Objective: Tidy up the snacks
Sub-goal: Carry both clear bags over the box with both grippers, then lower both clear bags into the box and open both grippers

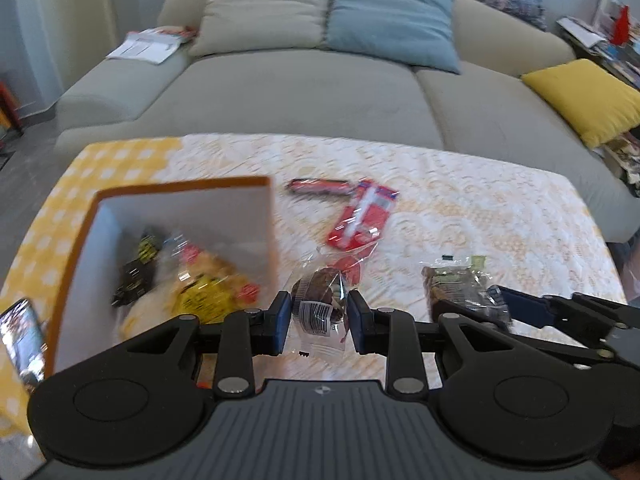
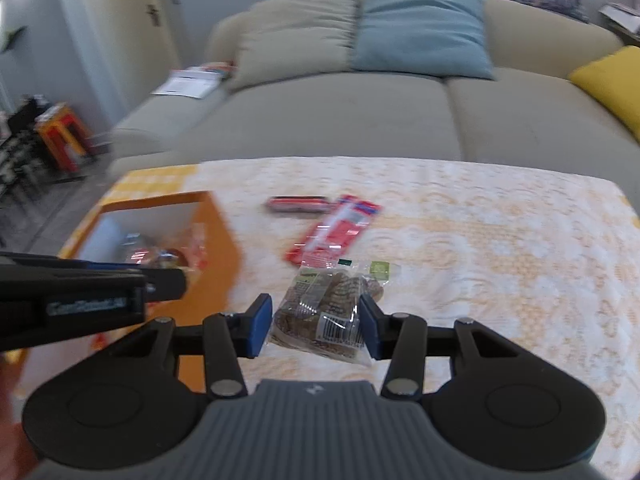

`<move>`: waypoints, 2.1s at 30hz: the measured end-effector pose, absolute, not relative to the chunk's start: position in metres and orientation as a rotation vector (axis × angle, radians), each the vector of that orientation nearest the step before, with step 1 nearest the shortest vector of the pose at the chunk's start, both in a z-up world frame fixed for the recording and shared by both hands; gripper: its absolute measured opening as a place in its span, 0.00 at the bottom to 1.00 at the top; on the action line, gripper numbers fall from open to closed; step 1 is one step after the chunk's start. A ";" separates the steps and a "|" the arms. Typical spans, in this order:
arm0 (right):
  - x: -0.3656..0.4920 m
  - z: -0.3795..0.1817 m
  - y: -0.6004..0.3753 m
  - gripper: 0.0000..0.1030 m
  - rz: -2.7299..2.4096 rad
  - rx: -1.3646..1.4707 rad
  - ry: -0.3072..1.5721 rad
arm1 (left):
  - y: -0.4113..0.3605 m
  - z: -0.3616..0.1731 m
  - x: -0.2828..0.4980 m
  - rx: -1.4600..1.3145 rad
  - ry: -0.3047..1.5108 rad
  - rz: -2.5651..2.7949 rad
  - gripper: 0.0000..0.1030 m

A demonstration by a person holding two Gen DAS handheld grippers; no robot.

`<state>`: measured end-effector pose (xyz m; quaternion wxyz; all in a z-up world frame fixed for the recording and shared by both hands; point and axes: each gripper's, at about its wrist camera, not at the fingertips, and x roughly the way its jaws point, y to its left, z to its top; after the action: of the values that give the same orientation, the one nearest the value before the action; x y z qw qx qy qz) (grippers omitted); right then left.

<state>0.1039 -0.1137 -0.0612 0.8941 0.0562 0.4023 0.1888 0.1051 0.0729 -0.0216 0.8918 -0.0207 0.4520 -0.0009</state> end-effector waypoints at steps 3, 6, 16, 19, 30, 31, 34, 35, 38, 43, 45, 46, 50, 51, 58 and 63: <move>0.092 -0.055 -0.099 0.44 0.479 0.128 0.823 | 0.094 -0.027 0.100 -0.049 0.964 0.047 0.33; 0.083 -0.051 -0.080 0.44 0.568 0.109 0.815 | 0.116 -0.033 0.091 -0.059 0.979 0.084 0.33; 0.072 -0.037 -0.018 0.44 0.775 0.021 0.774 | 0.178 -0.051 0.090 -0.131 1.046 0.184 0.33; 0.076 -0.039 0.001 0.44 0.799 -0.049 0.796 | 0.189 -0.055 0.100 -0.142 1.068 0.172 0.33; 0.095 -0.059 0.052 0.44 0.873 -0.257 0.861 | 0.200 -0.065 0.135 -0.039 1.103 0.207 0.33; 0.098 -0.062 0.055 0.44 0.881 -0.262 0.870 | 0.200 -0.067 0.137 -0.036 1.106 0.202 0.33; 0.106 -0.074 0.064 0.44 0.889 -0.278 0.902 | 0.200 -0.072 0.142 -0.036 1.117 0.192 0.33; 0.108 -0.077 0.065 0.44 0.888 -0.278 0.911 | 0.200 -0.075 0.143 -0.032 1.120 0.192 0.33; 0.116 -0.086 0.067 0.44 0.901 -0.266 0.948 | 0.200 -0.079 0.146 -0.032 1.122 0.186 0.33; 0.124 -0.097 0.066 0.45 0.912 -0.277 1.006 | 0.197 -0.079 0.151 -0.030 1.109 0.176 0.33; 0.126 -0.093 0.060 0.46 0.911 -0.233 1.005 | 0.196 -0.077 0.152 -0.031 1.100 0.171 0.33; 0.127 -0.089 0.057 0.46 0.904 -0.217 0.997 | 0.196 -0.076 0.153 -0.031 1.094 0.171 0.33; 0.128 -0.067 0.046 0.46 0.864 -0.181 0.933 | 0.194 -0.067 0.153 -0.056 1.059 0.157 0.33; 0.129 -0.063 0.043 0.47 0.850 -0.171 0.917 | 0.194 -0.064 0.154 -0.063 1.051 0.151 0.33; 0.139 -0.054 0.019 0.49 0.641 -0.162 0.825 | 0.179 -0.057 0.170 -0.058 1.017 0.109 0.33; 0.146 -0.068 0.005 0.49 0.571 -0.099 0.862 | 0.164 -0.068 0.182 -0.027 1.012 0.082 0.33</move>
<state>0.1455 0.0051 -0.0677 0.8682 -0.0474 0.4119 0.2728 0.1822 0.1638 -0.0677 0.8737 -0.0128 0.4847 0.0393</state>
